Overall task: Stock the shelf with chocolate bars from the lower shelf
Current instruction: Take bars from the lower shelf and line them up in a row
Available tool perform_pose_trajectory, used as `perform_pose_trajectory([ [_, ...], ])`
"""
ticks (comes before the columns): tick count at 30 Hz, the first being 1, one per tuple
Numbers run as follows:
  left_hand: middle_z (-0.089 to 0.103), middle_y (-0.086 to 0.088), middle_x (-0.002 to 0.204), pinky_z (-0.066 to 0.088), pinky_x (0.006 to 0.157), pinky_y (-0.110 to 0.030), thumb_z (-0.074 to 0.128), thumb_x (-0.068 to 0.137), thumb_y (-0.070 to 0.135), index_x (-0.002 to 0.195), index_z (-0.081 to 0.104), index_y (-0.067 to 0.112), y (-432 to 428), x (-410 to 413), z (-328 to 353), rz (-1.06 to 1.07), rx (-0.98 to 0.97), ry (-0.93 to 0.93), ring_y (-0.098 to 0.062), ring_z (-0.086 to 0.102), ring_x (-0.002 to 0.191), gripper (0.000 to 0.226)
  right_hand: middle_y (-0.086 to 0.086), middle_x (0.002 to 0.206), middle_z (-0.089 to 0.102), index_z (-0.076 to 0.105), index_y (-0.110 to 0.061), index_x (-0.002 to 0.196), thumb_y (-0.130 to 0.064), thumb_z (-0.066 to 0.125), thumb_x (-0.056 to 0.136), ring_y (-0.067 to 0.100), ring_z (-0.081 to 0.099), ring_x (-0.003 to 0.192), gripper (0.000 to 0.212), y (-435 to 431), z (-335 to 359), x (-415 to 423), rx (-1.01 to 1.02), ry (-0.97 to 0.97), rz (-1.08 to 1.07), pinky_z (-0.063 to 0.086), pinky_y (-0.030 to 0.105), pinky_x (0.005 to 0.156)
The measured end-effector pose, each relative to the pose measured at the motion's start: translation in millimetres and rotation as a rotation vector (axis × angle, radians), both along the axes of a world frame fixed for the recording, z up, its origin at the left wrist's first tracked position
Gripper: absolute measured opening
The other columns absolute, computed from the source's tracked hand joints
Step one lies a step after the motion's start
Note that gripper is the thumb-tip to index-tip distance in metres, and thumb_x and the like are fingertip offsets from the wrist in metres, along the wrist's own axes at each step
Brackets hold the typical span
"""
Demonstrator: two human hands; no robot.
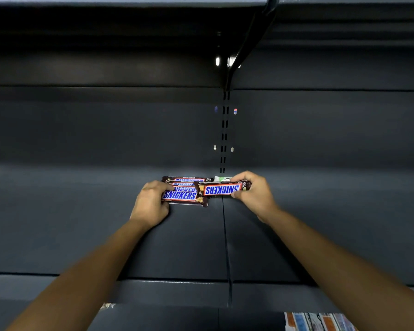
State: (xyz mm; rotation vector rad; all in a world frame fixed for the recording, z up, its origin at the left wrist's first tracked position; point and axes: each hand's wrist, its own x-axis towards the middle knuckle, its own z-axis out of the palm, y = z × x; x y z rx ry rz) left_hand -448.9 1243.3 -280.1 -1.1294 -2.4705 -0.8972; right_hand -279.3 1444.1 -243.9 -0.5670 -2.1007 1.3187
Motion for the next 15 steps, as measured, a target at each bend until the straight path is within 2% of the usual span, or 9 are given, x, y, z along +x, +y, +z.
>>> perform_pose_trajectory([
  [3, 0.059, -0.004, 0.118, 0.036, 0.098, -0.027, 0.065, 0.073, 0.010, 0.116, 0.064, 0.013, 0.1, 2.2, 0.1, -0.003, -0.024, -0.011, -0.022, 0.048, 0.114, 0.043, -0.003, 0.084, 0.066, 0.063, -0.027, 0.080, 0.010, 0.069, 0.070, 0.010, 0.061, 0.074, 0.039, 0.3, -2.4, -2.1, -0.007, 0.011, -0.003, 0.048, 0.024, 0.068],
  [7, 0.058, -0.003, 0.121, 0.035, 0.098, -0.027, 0.066, 0.080, 0.023, 0.119, 0.063, 0.014, 0.0, 5.3, -0.2, -0.004, -0.047, 0.040, -0.020, 0.046, 0.115, 0.040, -0.002, 0.088, 0.066, 0.064, -0.025, 0.083, 0.009, 0.071, 0.069, 0.014, 0.063, 0.080, 0.037, 1.8, -4.1, -2.2, -0.001, 0.003, -0.006, 0.052, 0.029, 0.073],
  [15, 0.062, -0.003, 0.113, 0.039, 0.093, -0.029, 0.069, 0.081, 0.023, 0.112, 0.065, 0.014, -0.5, 4.2, -1.2, 0.046, -0.037, 0.104, -0.022, 0.050, 0.108, 0.033, -0.002, 0.088, 0.066, 0.065, -0.024, 0.084, 0.009, 0.072, 0.069, 0.008, 0.061, 0.074, 0.037, 0.0, -10.4, -1.7, -0.033, -0.001, -0.004, 0.049, 0.022, 0.071],
])
